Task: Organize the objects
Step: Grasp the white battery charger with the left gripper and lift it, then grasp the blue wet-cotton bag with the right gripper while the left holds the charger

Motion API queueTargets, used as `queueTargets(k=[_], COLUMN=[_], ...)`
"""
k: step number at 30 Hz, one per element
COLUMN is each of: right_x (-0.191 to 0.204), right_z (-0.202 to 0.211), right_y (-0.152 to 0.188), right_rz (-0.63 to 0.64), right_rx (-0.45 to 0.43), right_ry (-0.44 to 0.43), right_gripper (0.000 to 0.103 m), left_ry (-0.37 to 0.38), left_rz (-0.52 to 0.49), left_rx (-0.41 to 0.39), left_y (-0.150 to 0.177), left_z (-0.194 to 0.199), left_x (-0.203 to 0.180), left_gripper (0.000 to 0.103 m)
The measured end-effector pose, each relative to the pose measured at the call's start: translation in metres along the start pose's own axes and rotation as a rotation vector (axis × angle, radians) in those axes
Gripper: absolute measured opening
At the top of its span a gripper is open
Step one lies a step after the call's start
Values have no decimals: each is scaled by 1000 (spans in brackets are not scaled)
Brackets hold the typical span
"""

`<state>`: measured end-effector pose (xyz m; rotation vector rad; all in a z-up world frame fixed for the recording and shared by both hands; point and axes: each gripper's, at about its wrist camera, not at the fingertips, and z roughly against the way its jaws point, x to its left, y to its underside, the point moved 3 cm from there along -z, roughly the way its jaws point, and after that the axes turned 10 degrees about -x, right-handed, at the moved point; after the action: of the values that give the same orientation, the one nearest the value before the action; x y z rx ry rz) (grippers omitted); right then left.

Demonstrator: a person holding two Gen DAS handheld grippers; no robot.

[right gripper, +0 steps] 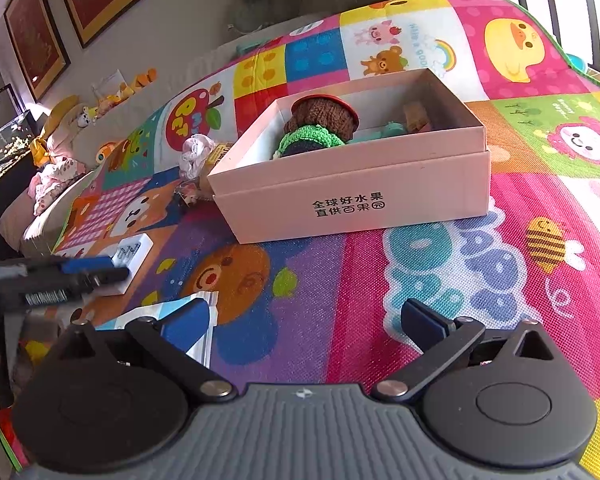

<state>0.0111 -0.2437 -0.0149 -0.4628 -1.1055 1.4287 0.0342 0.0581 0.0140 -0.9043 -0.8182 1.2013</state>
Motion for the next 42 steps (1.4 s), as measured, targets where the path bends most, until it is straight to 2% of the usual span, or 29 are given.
queueTargets(k=[1,5,6,10,13,20,25,31,35,37,38,40,42], right_x=[0,1,1,-1,-1,1,21,59,84,89,90,88,81], right_z=[0,-1,0,1,1,2,4,27,44,43,39,32,28], right_y=[0,1,1,0,0,-1,-14,-18,6,21,26,26,14], right_rz=[1,4,3,-3,-4,6,103,152,315,425,489,580,561], right_rx=[1,2,1,-5,-4,-14,-19,72,182,235,235,183,120], right_ry=[-1,-5,-7,-7,-9,5,13,-93,-139,-102,-50,80,184], right_gripper=[103,103,103,103,103,103,103,103,103,103,103,103,103], left_ry=[-34,-14,-19,-57,-67,-59,-38,5,27,31,30,26,19], left_rz=[10,51,49,57,57,87,70,143,195,208,211,208,196], left_rx=[-15,53,74,78,128,92,79,53,41,38,37,37,41], left_y=[-3,1,4,5,10,13,15,17,18,18,18,19,19], left_z=[1,-11,-16,-22,-30,-32,-29,-25,-24,-23,-23,-22,-22], left_x=[1,-5,-6,-9,-8,-1,0,10,16,17,17,16,14], left_gripper=[52,53,54,54,59,58,54,53,53,53,53,53,53])
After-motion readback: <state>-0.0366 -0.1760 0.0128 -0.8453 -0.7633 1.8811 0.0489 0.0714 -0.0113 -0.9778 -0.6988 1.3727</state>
